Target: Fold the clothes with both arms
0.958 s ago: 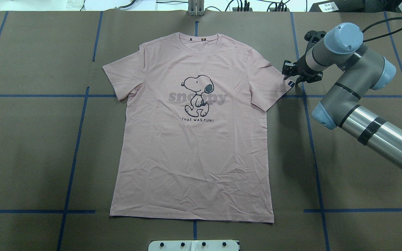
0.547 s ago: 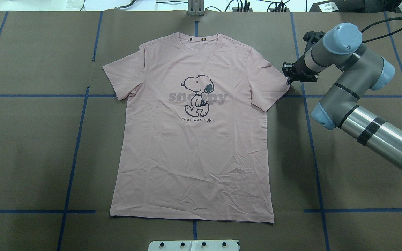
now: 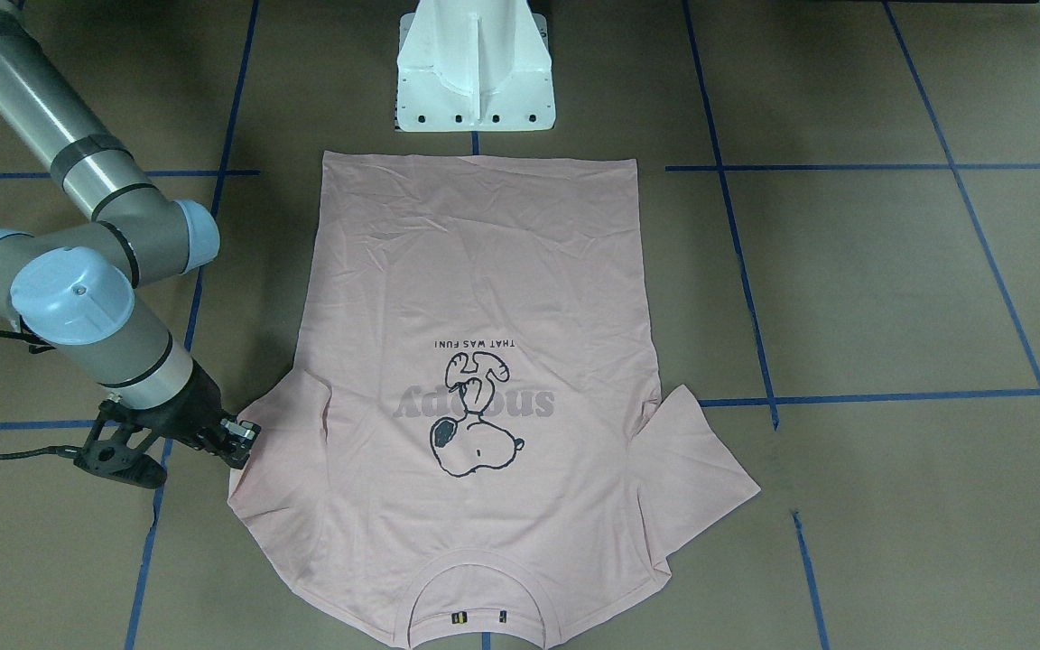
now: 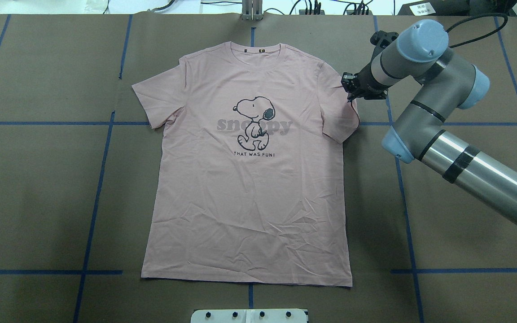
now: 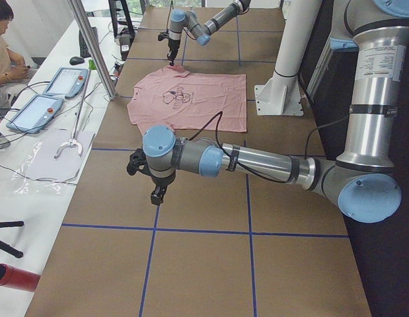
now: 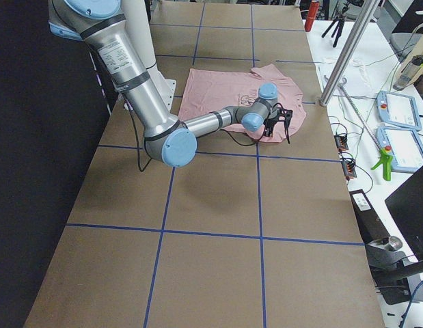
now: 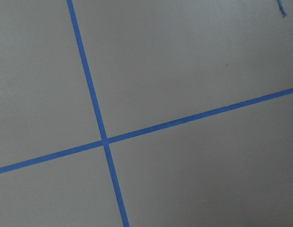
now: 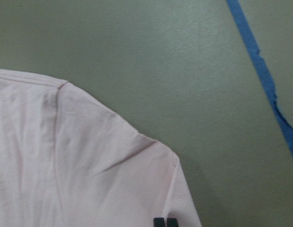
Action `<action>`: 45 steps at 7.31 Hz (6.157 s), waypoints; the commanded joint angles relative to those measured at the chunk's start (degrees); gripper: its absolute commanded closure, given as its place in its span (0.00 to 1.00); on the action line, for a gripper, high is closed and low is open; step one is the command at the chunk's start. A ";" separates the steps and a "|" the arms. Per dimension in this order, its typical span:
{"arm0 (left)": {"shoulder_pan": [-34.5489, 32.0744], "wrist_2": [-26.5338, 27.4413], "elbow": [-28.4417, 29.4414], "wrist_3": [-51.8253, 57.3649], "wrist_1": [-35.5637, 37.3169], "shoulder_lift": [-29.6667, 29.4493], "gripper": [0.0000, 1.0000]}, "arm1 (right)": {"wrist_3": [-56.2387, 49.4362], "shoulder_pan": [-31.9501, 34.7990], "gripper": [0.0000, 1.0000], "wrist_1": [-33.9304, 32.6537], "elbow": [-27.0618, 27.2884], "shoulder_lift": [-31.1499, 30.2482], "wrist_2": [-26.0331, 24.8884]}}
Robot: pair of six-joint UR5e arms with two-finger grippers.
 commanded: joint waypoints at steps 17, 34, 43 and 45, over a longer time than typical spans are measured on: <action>33.09 23.28 37.89 -51.39 -36.39 -35.86 0.15 | 4.14 -2.33 0.00 0.44 19.97 -10.86 0.27; 39.91 24.94 34.81 -62.88 -34.28 -42.70 1.00 | 3.96 -3.21 0.00 0.44 20.14 -12.44 -0.35; 42.76 35.68 49.14 -67.65 -38.31 -52.91 1.00 | 4.05 -3.47 0.00 0.44 19.52 -12.70 -0.43; 43.11 35.60 48.72 -67.74 -38.67 -53.09 0.47 | 3.97 -3.47 0.00 0.52 19.61 -12.70 -0.43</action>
